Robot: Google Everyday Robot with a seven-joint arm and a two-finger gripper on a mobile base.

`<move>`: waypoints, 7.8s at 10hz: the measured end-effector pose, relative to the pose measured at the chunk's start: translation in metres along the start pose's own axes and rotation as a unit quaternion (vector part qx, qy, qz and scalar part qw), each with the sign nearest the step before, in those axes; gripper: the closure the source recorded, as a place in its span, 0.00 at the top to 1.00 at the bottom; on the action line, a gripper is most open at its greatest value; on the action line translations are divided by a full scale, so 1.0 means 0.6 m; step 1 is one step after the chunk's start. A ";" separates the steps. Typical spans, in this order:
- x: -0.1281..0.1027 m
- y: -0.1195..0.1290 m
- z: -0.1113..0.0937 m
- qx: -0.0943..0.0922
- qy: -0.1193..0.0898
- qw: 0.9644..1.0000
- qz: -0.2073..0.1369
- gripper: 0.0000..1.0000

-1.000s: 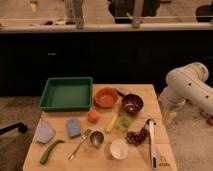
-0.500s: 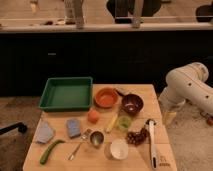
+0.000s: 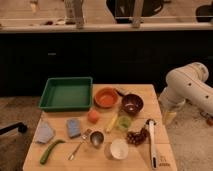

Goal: Place towel in purple bowl

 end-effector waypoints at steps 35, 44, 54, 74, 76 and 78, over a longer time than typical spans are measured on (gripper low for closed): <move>-0.534 0.206 0.034 -0.051 0.100 0.841 -0.529 0.80; -0.546 0.218 0.037 -0.052 0.101 0.836 -0.536 0.80; -0.859 0.259 0.027 -0.022 0.091 0.727 -0.680 0.80; -1.116 0.147 0.195 -0.067 0.010 0.610 -0.789 0.80; -1.075 0.115 0.207 -0.071 0.002 0.622 -0.780 0.80; -1.047 0.100 0.218 -0.077 -0.004 0.632 -0.771 0.80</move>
